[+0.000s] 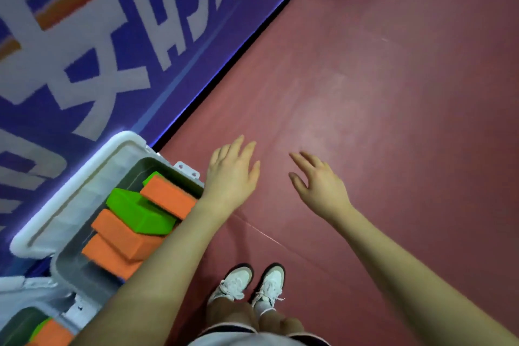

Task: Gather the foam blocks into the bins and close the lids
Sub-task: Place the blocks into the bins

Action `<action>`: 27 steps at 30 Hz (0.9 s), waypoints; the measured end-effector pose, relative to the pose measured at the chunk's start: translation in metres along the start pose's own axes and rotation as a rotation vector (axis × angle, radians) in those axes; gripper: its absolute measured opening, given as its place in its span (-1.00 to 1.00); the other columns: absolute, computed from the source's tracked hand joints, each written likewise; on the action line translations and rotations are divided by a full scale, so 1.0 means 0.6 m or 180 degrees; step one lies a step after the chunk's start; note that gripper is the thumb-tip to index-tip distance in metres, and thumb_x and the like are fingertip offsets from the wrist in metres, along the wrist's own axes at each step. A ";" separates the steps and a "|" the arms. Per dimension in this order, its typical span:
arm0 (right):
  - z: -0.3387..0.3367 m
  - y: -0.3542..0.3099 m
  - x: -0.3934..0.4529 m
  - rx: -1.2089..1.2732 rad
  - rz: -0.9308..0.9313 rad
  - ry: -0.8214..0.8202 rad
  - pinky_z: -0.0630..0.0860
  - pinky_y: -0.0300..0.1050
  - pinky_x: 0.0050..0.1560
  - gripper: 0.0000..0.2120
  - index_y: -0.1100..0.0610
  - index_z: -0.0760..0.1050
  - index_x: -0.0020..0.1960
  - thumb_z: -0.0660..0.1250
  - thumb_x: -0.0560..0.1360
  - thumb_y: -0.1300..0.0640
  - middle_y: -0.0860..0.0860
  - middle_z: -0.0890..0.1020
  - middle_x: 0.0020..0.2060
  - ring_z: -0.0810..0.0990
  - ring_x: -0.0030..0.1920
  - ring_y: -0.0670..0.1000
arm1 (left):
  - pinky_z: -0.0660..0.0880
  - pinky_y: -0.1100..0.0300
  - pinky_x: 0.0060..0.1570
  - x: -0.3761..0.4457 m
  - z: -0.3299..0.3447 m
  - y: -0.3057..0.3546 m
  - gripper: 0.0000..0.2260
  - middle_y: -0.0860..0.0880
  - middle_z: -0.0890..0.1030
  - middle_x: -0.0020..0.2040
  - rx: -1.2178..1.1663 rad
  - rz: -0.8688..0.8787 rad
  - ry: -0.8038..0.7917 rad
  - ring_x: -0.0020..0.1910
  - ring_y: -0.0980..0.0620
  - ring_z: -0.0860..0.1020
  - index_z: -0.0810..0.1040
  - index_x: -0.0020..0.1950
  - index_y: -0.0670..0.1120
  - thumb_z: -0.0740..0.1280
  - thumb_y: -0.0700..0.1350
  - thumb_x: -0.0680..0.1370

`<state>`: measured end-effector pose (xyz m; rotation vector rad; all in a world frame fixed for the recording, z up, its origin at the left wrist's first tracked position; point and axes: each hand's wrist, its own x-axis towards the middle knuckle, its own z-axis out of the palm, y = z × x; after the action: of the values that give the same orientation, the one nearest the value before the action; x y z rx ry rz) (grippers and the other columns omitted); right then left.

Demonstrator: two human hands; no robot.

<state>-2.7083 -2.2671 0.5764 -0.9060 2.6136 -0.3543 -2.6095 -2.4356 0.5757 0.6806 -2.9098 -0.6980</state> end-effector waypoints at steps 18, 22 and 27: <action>-0.019 0.179 -0.675 0.0662 0.3844 0.1556 0.39 -0.01 0.26 -0.55 -0.01 0.29 0.48 0.17 0.61 -0.04 -0.04 0.36 0.43 0.39 0.33 0.10 | 0.31 -0.03 0.26 -0.255 0.136 0.545 -0.51 -0.20 0.46 0.36 0.0276 0.3965 -0.2013 0.26 -0.25 0.46 0.47 0.35 -0.18 0.13 0.04 0.51; 0.032 0.164 -0.872 0.0810 0.4659 0.1872 0.37 -0.03 0.26 -0.54 -0.01 0.27 0.49 0.17 0.61 -0.03 -0.04 0.36 0.43 0.41 0.32 0.09 | 0.37 -0.05 0.22 -0.434 0.187 0.648 -0.52 -0.21 0.52 0.29 0.0345 0.4869 -0.2311 0.20 -0.25 0.51 0.52 0.30 -0.18 0.15 0.03 0.48; 0.072 0.156 -1.124 0.0772 0.5509 0.2189 0.34 -0.06 0.28 -0.53 -0.04 0.25 0.50 0.16 0.62 -0.04 -0.06 0.34 0.44 0.39 0.35 0.06 | 0.35 -0.05 0.24 -0.682 0.221 0.762 -0.59 -0.21 0.51 0.31 0.0195 0.5596 -0.2479 0.22 -0.24 0.50 0.51 0.30 -0.18 0.22 -0.01 0.53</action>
<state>-2.2471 -1.7733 0.6693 1.7843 2.6537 -0.4327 -2.4487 -1.8369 0.6748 -2.2568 -2.4905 -0.5198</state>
